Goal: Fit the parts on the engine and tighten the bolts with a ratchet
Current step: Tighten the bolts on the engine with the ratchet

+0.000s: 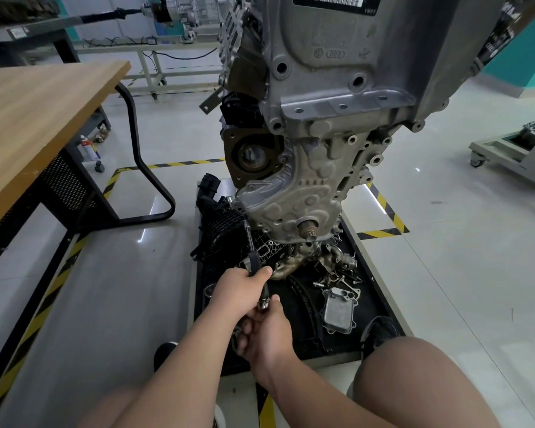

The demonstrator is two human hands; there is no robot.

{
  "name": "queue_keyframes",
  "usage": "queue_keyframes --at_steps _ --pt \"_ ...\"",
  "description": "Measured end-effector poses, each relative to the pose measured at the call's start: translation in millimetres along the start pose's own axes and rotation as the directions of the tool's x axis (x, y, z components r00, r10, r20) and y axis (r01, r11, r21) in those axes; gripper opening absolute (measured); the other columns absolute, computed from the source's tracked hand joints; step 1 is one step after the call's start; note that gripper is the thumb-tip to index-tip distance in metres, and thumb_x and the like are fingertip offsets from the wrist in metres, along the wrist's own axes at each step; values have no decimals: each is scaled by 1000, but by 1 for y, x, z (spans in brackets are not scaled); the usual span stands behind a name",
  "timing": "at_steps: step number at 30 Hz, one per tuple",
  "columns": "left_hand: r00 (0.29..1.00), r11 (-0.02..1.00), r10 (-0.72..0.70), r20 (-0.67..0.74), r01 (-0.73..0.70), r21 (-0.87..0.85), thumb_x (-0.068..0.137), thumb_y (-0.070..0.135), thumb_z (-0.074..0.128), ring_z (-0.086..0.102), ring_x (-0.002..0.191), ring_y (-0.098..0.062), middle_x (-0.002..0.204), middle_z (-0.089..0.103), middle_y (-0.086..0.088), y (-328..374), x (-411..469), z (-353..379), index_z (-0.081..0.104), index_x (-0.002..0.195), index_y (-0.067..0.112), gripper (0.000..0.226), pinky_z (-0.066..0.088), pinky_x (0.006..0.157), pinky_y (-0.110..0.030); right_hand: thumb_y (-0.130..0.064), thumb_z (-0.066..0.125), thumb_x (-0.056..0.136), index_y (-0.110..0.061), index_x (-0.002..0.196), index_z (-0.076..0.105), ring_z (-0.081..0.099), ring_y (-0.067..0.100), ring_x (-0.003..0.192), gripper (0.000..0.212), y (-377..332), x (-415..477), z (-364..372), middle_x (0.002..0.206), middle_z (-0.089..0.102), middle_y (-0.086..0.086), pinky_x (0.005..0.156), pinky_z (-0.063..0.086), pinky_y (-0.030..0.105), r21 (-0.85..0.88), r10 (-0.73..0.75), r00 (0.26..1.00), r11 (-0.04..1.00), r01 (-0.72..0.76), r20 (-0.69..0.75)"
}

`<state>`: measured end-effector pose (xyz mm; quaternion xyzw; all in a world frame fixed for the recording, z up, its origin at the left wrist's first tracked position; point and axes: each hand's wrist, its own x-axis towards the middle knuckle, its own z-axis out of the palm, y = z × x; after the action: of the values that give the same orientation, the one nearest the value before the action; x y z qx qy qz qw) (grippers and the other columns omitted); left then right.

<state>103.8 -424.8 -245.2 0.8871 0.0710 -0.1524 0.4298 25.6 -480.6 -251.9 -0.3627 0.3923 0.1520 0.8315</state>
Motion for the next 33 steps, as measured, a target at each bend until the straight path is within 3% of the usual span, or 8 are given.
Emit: queue_keyframes --at_steps 5,13,19,25,30,33 --pt "999 999 -23 23 24 -32 86 51 60 42 30 -5 33 44 9 -2 2 -1 53 55 16 47 34 47 -23 -61 27 99 -14 67 50 30 14 40 61 -2 -3 3 49 38 1 49 25 24 37 52 998 998 -53 25" --pt "1000 999 -13 26 14 -39 88 49 60 45 36 -8 33 45 9 -4 3 0 56 56 15 47 35 47 -24 -59 30 99 -15 69 52 33 13 40 57 -1 -2 1 50 41 -2 48 29 22 -14 43 999 999 -43 18" --pt "1000 1000 -9 16 9 -9 86 52 60 40 29 -3 32 42 10 -5 4 2 50 52 17 50 33 45 -23 -56 33 100 -15 73 54 34 12 41 54 -1 -1 0 51 43 -2 48 29 22 -21 -5 1000 1000 5 17" --pt "1000 1000 2 -11 -2 -14 85 48 64 41 28 -2 31 43 10 -5 4 1 46 45 19 53 29 45 -24 -38 40 103 -10 78 54 37 12 40 40 1 1 -2 52 46 -2 45 32 24 -110 -166 986 980 165 1" --pt "1000 999 -2 -6 1 -43 85 47 65 49 35 -1 41 55 8 -5 2 -1 64 61 9 46 36 44 -21 -32 50 100 -8 83 51 40 10 43 30 2 -7 -3 56 48 -1 44 35 23 -217 -278 960 939 268 -17" --pt "1000 996 -11 7 12 -84 86 45 65 57 40 -2 43 61 9 -4 0 -1 62 58 13 42 38 41 -17 -28 56 96 -7 84 51 40 9 44 25 2 -10 -3 56 48 1 43 35 21 -254 -309 951 922 293 -25"
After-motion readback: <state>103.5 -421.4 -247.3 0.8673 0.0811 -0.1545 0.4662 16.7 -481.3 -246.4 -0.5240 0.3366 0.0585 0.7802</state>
